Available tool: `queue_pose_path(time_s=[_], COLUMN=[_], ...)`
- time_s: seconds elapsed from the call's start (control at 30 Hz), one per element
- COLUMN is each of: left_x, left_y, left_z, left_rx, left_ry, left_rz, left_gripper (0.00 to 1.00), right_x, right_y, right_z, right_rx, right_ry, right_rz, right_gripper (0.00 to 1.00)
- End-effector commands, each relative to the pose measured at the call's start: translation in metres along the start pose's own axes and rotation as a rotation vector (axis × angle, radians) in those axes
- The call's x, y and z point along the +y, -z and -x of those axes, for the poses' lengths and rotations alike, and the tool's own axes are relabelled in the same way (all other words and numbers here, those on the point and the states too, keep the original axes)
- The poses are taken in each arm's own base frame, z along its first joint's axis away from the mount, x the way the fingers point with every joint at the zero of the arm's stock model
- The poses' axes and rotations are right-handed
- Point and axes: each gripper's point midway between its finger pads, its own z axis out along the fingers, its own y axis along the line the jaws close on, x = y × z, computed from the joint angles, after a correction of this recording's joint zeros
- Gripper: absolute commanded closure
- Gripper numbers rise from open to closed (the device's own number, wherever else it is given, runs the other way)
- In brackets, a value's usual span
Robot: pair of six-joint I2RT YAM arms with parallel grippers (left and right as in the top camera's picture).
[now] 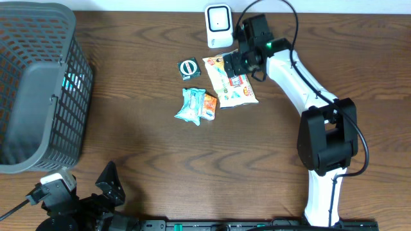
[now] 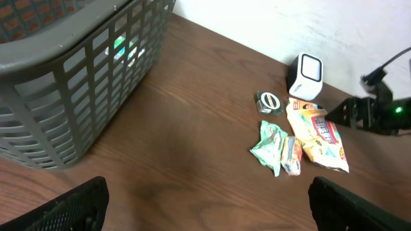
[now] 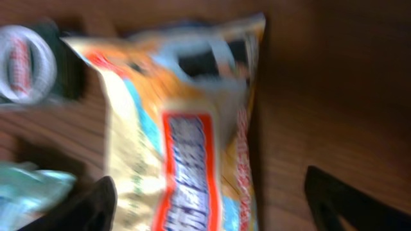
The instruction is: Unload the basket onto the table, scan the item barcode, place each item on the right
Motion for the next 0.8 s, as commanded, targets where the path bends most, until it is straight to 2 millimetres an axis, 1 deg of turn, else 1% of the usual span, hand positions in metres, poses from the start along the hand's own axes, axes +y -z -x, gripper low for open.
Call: queue_pose_path(time_s=[0.0,0.1,0.2,0.23,0.33,0.37,0.4,0.5,0.53,0.6,0.67,0.73,0.77], left_x=[0.003,0.003,0.003,0.003,0.003,0.003,0.003,0.003,0.003,0.003,0.003,0.003,0.003], left_y=[-0.001,-0.001,-0.001,-0.001,-0.001,-0.001,-0.001,-0.001,-0.001,-0.001,-0.001,-0.001,-0.001], left_z=[0.001,0.001,0.001,0.001,0.001,0.001,0.001,0.001,0.001,0.001,0.001,0.001,0.001], left_rx=[-0.008,-0.008,-0.008,-0.008,-0.008,-0.008,-0.008,-0.008,-0.008,-0.008,-0.008,-0.008,-0.008], left_ry=[0.010,0.010,0.010,0.010,0.010,0.010,0.010,0.010,0.010,0.010,0.010,0.010,0.010], left_rz=[0.019,0.019,0.019,0.019,0.019,0.019,0.019,0.019,0.019,0.019,0.019,0.019,0.019], left_gripper=[0.03,0.02,0.02,0.02,0.02,0.02,0.02,0.02,0.02,0.02,0.02,0.02,0.02], right_x=[-0.024,-0.044,-0.065,-0.072,-0.084,-0.087,-0.090,-0.100,-0.100,-0.099,-0.091,-0.072,-0.057], right_y=[-0.012,-0.014,-0.008,-0.004,0.009,0.015,0.020,0.041,0.053,0.067,0.078,0.085,0.086], right_z=[-0.024,-0.041,-0.057,-0.062,-0.071,-0.075,-0.078,-0.085,-0.087,-0.086,-0.080,-0.069,-0.062], right_rx=[0.059,0.102,0.153,0.168,0.201,0.215,0.225,0.250,0.262,0.258,0.227,0.186,0.160], right_ry=[0.002,-0.016,-0.062,-0.077,-0.095,-0.098,-0.103,-0.117,-0.111,-0.112,-0.115,-0.091,-0.064], right_rz=[-0.135,-0.238,-0.358,-0.400,-0.483,-0.509,-0.532,-0.600,-0.613,-0.612,-0.574,-0.481,-0.406], right_gripper=[0.17,0.17,0.17,0.18,0.22,0.27,0.28,0.28,0.30,0.30,0.29,0.28,0.26])
